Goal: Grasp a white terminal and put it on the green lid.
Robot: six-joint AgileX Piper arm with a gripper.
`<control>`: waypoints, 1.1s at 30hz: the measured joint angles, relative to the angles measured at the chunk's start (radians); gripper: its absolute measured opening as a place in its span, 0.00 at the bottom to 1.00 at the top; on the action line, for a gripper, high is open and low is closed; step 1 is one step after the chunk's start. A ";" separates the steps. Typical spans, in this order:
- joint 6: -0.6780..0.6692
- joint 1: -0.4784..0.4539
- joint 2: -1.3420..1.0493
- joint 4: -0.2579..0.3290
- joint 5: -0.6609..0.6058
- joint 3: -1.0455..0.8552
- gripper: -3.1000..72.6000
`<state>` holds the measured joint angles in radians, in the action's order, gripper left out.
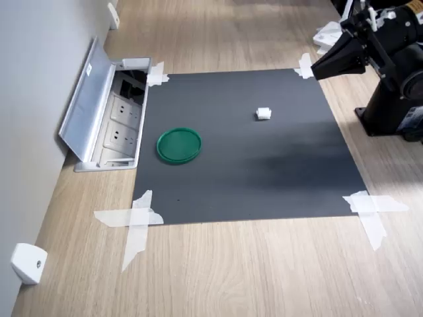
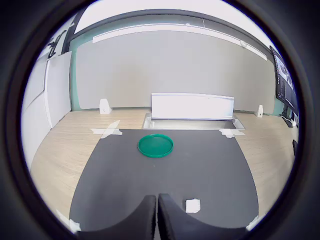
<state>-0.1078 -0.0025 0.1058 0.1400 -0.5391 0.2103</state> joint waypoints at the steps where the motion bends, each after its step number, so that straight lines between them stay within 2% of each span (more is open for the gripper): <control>1: 0.000 0.000 0.000 0.000 0.000 0.000 0.03; 18: 0.000 0.000 0.034 0.000 -0.027 0.015 0.03; 27: 0.000 0.000 0.278 0.000 -0.068 0.242 0.03; 33: -0.001 0.000 0.451 -0.001 -0.180 0.369 0.03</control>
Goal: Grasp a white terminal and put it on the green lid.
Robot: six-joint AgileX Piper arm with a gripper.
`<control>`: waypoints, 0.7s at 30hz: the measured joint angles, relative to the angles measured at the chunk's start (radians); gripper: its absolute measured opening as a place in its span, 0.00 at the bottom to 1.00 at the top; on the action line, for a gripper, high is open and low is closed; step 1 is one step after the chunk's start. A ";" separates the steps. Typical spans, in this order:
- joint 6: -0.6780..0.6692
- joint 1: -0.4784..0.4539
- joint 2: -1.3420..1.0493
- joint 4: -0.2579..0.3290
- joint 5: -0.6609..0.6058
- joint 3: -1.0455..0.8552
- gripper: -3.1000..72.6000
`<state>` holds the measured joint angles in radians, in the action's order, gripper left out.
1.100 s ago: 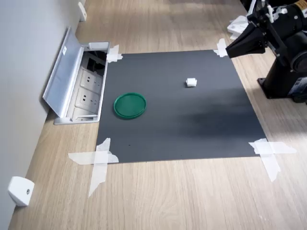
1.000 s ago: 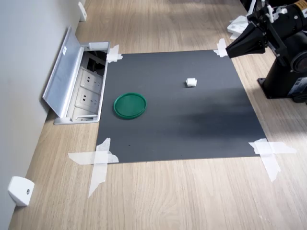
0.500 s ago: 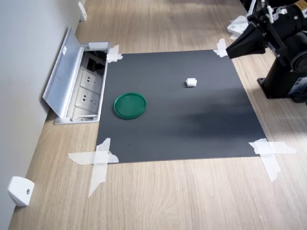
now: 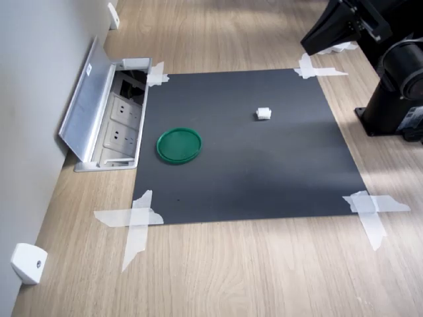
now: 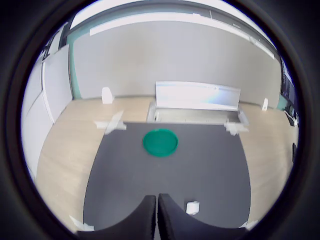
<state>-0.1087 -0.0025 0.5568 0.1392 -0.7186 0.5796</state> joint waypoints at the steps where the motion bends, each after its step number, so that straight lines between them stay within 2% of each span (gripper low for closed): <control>1: 0.000 0.000 0.030 -0.004 -0.026 0.016 0.03; 6: -0.031 0.000 0.196 -0.019 -0.148 0.083 0.03; 9: -0.133 0.000 0.287 -0.019 -0.208 0.130 0.04; 12: -0.240 0.000 0.377 -0.019 -0.279 0.190 0.10; 16: -0.385 0.000 0.471 -0.019 -0.333 0.258 0.27; 21: -0.501 -0.032 0.535 -0.034 -0.355 0.311 0.61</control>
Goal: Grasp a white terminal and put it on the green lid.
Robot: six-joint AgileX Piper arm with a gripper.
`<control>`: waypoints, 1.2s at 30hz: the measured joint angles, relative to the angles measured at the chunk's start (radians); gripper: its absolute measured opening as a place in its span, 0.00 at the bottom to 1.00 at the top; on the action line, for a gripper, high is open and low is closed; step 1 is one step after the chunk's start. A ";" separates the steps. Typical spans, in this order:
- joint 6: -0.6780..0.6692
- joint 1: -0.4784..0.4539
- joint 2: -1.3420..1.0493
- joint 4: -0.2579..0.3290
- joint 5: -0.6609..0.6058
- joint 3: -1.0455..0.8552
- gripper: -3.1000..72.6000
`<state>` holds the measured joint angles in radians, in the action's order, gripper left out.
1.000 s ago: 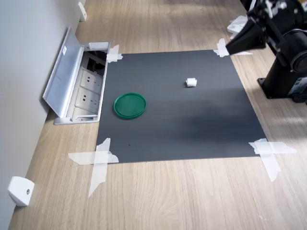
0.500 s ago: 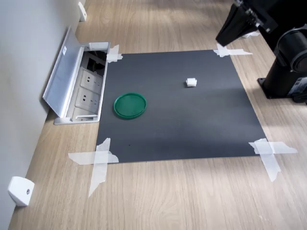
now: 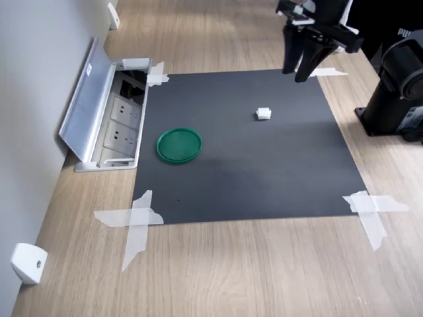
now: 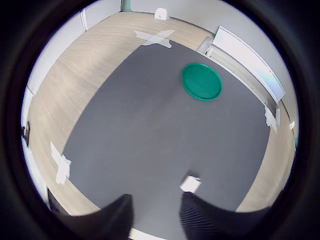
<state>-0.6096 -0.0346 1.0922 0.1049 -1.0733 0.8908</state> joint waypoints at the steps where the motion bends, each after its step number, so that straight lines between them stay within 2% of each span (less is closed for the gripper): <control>1: -0.025 -0.019 0.008 -0.001 0.000 0.006 0.69; 5: -0.188 -0.122 0.019 0.005 -0.009 0.016 0.90; 8: -0.352 -0.203 0.027 0.017 -0.046 0.018 0.95; 12: -0.578 -0.271 0.050 0.016 -0.123 0.029 0.97; 15: -0.706 -0.279 0.066 0.009 -0.141 0.059 0.97; 19: -0.820 -0.279 0.085 -0.006 -0.146 0.107 0.97; 24: -0.982 -0.279 0.109 -0.078 -0.146 0.118 0.97; 28: -1.091 -0.279 0.115 -0.068 -0.142 0.108 0.97; 31: -1.145 -0.279 0.118 -0.074 -0.084 0.049 0.97; 36: -1.189 -0.266 0.155 -0.130 0.095 -0.064 0.97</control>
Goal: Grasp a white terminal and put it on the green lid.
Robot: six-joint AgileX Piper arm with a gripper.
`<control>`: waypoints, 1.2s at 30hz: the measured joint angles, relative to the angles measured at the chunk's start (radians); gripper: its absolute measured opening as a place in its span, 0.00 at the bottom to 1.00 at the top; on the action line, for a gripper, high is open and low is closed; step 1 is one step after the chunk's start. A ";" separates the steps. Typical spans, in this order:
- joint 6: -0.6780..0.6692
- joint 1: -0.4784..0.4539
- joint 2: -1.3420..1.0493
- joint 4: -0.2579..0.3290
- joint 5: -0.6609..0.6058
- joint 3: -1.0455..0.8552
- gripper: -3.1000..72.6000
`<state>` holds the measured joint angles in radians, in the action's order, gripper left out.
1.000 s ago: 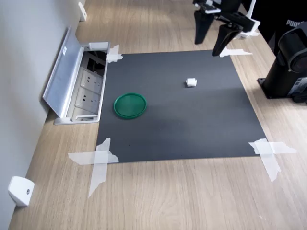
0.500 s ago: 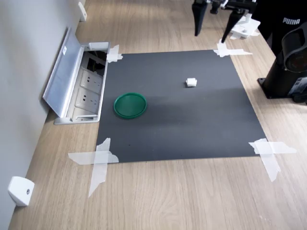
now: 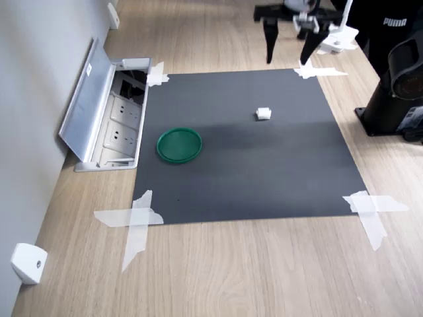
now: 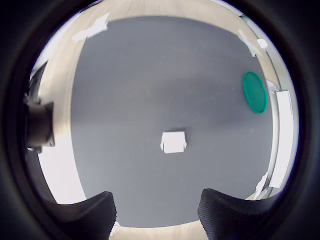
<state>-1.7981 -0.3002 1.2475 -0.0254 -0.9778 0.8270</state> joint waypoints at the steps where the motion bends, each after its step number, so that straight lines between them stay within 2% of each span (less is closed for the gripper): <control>1: 0.008 0.018 0.013 -0.009 0.025 -0.006 0.97; 7: 0.183 0.183 0.104 -0.053 0.088 -0.007 0.97; 10: 0.267 0.225 0.143 -0.071 0.101 -0.007 0.97; 24: 0.298 0.237 0.212 -0.101 0.260 -0.095 0.97; 36: 0.315 0.237 0.267 -0.112 0.320 -0.110 0.97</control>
<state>-1.4834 -0.0631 1.5149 -0.1370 -0.6577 0.7170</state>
